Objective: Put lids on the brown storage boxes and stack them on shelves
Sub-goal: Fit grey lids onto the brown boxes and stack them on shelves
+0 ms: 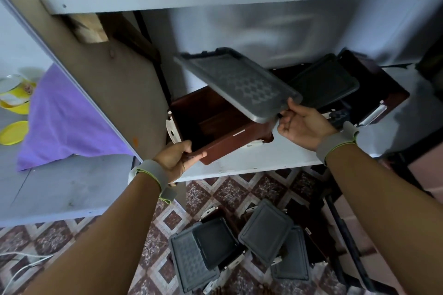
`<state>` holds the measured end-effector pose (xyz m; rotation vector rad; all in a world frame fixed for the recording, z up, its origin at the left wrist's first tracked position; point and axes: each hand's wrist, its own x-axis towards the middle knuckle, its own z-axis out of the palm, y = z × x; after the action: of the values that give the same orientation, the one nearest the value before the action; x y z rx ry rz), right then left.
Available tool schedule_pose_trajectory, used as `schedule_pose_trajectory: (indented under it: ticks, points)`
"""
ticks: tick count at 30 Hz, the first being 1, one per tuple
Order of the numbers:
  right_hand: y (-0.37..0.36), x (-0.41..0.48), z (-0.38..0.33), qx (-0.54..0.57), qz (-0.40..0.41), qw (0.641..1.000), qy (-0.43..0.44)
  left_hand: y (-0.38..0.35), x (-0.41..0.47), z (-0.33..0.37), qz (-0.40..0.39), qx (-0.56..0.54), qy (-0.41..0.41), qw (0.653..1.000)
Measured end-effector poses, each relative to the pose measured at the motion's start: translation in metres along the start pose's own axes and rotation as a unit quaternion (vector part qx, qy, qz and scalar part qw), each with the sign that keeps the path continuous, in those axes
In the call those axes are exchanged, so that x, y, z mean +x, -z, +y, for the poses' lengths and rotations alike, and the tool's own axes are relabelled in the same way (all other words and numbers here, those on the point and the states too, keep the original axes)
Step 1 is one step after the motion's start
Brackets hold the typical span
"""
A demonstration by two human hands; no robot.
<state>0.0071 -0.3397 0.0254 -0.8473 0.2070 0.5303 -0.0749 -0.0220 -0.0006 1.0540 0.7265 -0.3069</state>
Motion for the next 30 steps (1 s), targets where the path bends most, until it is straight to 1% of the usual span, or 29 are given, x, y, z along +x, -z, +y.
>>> schedule_pose_trajectory:
  ticks: [5, 7, 10, 13, 16, 20, 22, 26, 30]
  points:
    - [0.018, -0.011, 0.006, -0.083, -0.026, 0.994, -0.071, 0.017, -0.005, -0.005, -0.01, 0.066, -0.019, 0.998]
    - [0.026, -0.013, 0.006, -0.131, -0.042, 0.985, -0.103, 0.023, -0.006, -0.007, -0.02, 0.089, -0.027, 0.995]
    - [0.029, -0.021, 0.006, -0.198, -0.043, 0.969, -0.14, 0.03, -0.015, -0.012, -0.049, 0.096, -0.02, 0.994]
    - [0.027, -0.022, 0.006, -0.243, -0.004, 0.958, -0.153, 0.035, -0.022, -0.017, -0.075, 0.084, -0.012, 0.994]
    - [0.025, -0.016, 0.005, -0.3, 0.052, 0.942, -0.142, 0.038, -0.021, -0.018, -0.077, 0.057, 0.011, 0.995]
    - [0.02, -0.01, 0.008, -0.36, 0.155, 0.919, -0.052, 0.047, -0.02, -0.024, -0.066, 0.12, 0.003, 0.99]
    - [0.018, -0.011, 0.015, -0.404, 0.187, 0.895, -0.018, 0.053, -0.019, -0.028, -0.064, 0.124, 0.009, 0.99]
    - [0.033, -0.013, 0.04, -0.487, 0.231, 0.841, -0.032, 0.057, -0.017, -0.042, -0.059, 0.103, 0.036, 0.992]
    - [0.048, -0.015, 0.069, -0.496, 0.266, 0.826, -0.043, 0.059, -0.013, -0.055, -0.043, 0.089, 0.059, 0.993]
